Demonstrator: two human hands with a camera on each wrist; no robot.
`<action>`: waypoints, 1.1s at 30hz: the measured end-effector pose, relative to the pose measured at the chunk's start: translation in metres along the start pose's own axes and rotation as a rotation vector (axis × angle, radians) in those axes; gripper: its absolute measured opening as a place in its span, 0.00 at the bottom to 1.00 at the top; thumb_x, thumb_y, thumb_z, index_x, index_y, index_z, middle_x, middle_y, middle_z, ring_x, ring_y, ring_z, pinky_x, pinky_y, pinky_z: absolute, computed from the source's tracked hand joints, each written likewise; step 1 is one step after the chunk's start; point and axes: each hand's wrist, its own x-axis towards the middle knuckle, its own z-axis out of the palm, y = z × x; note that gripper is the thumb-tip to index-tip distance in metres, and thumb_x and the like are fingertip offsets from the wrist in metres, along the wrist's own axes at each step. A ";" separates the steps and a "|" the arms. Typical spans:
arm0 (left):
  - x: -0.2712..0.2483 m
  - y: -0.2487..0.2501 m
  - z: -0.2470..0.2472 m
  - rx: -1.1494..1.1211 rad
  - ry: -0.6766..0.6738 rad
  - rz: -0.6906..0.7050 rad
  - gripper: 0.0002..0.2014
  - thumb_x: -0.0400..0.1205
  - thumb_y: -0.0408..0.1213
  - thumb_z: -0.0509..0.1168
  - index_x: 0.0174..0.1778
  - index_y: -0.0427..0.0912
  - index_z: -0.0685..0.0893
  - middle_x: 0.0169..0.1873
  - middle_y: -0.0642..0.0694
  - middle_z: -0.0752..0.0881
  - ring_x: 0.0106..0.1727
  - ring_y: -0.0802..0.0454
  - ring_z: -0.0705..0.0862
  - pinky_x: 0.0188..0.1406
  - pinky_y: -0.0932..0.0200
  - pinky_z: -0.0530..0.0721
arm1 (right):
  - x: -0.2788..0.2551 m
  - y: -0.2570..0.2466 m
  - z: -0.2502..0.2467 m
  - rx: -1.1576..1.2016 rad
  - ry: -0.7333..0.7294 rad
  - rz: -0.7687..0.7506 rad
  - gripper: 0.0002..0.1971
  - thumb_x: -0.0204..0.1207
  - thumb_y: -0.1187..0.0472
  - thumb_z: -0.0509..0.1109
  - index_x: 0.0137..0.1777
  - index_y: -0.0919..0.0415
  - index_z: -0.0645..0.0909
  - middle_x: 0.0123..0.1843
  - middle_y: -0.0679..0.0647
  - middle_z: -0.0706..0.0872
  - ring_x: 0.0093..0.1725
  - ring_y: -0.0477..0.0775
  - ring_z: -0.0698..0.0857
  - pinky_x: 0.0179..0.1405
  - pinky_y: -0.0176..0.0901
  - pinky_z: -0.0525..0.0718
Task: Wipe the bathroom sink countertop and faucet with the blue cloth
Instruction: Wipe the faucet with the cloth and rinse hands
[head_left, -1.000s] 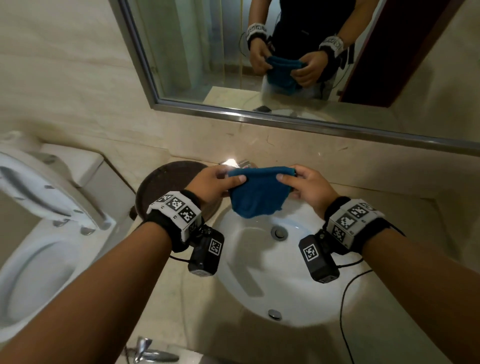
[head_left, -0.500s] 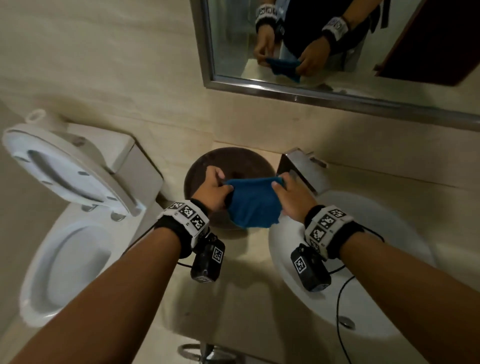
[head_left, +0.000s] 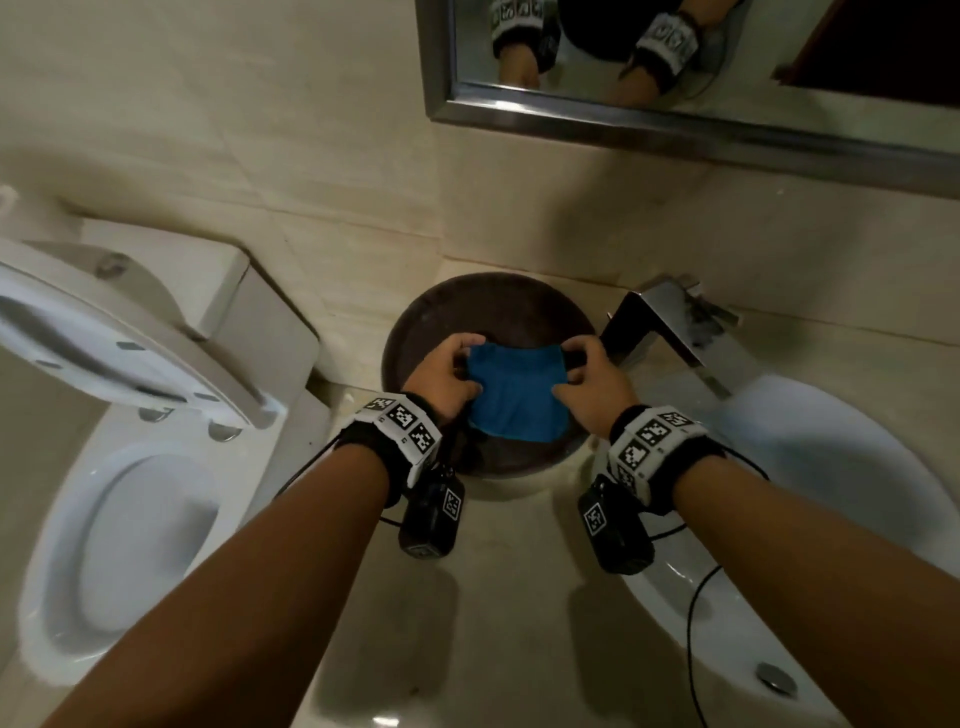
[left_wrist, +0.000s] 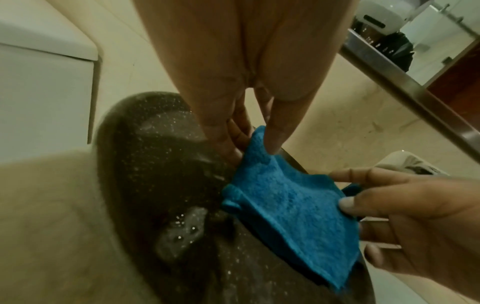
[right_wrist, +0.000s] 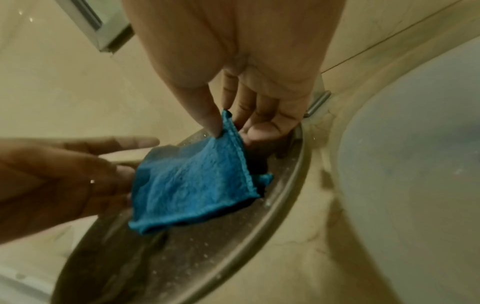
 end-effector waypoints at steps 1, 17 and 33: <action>0.003 -0.001 0.000 -0.008 0.004 -0.007 0.28 0.75 0.15 0.63 0.69 0.39 0.73 0.65 0.39 0.77 0.65 0.44 0.78 0.62 0.52 0.79 | 0.001 0.002 0.002 -0.006 -0.012 -0.020 0.25 0.73 0.68 0.67 0.69 0.53 0.66 0.42 0.53 0.77 0.45 0.57 0.80 0.48 0.48 0.81; 0.004 -0.017 0.012 0.603 -0.086 -0.039 0.37 0.69 0.28 0.75 0.76 0.38 0.70 0.71 0.40 0.62 0.69 0.43 0.72 0.72 0.61 0.70 | 0.010 0.023 0.007 -0.185 -0.110 -0.186 0.29 0.71 0.69 0.71 0.73 0.59 0.72 0.72 0.58 0.71 0.69 0.58 0.75 0.71 0.46 0.73; -0.019 0.004 0.010 0.746 -0.045 0.018 0.31 0.76 0.40 0.70 0.76 0.51 0.69 0.79 0.44 0.60 0.77 0.41 0.62 0.76 0.52 0.65 | -0.017 0.012 -0.005 -0.350 -0.099 -0.120 0.31 0.72 0.57 0.73 0.75 0.54 0.68 0.72 0.57 0.64 0.67 0.58 0.74 0.69 0.45 0.75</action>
